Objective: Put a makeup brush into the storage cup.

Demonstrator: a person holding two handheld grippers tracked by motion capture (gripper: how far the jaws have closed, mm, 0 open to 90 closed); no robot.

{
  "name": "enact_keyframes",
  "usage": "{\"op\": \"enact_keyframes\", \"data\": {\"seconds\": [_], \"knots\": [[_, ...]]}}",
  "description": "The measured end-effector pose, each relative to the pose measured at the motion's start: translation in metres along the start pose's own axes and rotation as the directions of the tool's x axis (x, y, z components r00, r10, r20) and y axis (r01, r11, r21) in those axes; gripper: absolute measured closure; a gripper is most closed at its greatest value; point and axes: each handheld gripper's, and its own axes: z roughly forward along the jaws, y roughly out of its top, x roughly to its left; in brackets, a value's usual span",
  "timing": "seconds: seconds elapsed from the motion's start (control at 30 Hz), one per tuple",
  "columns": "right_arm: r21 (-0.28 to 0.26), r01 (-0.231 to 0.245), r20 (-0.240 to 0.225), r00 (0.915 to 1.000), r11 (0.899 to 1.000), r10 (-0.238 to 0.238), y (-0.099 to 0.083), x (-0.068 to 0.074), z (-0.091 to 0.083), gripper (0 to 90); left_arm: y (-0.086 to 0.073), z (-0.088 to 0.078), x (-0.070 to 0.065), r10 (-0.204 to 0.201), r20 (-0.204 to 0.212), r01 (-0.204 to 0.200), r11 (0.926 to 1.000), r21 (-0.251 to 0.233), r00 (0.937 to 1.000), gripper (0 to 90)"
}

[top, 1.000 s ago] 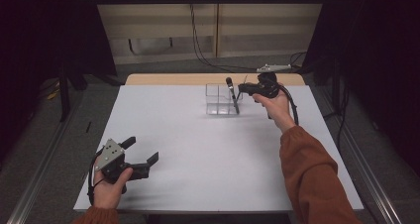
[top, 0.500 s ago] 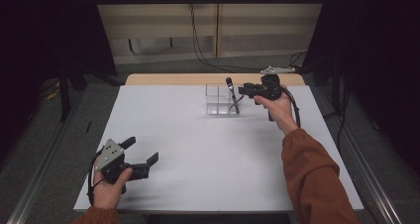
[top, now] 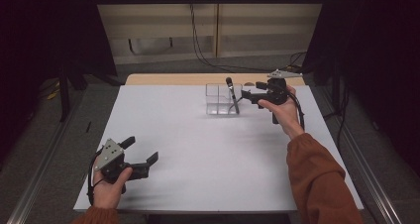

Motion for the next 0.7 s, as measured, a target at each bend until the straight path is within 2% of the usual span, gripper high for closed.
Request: {"op": "enact_keyframes", "data": {"seconds": [0.13,0.23,0.33,0.5,0.6,0.7], "knots": [[-0.023,-0.023,-0.01,0.9997,0.999,0.023,-0.001,0.0,-0.007,3.3,0.001,0.003,-0.001,0.003,0.009,-0.003,1.0,0.003,1.0,2.4],[-0.036,-0.034,-0.023,0.9992,0.999,0.033,-0.005,-0.002,-0.013,1.1,0.0,0.005,-0.001,0.008,0.015,-0.008,0.9999,0.011,0.9999,2.4],[-0.069,-0.031,-0.02,0.9994,0.997,0.03,-0.009,0.0,-0.02,1.1,0.001,0.005,0.0,0.001,0.015,-0.001,1.0,0.005,0.9999,2.4],[-0.076,-0.044,-0.006,0.999,0.996,0.044,-0.014,0.001,-0.03,1.5,0.001,0.004,0.0,-0.002,0.011,0.002,1.0,0.0,0.9999,2.4],[-0.065,-0.028,0.015,0.9995,0.997,0.029,-0.018,0.003,-0.032,2.0,0.0,0.003,0.0,0.001,0.013,-0.001,1.0,0.001,0.9999,2.4],[-0.068,-0.021,0.018,0.9996,0.997,0.023,-0.023,0.006,-0.033,1.6,0.0,-0.001,0.0,0.006,0.006,-0.006,1.0,-0.003,1.0,2.4]]}}
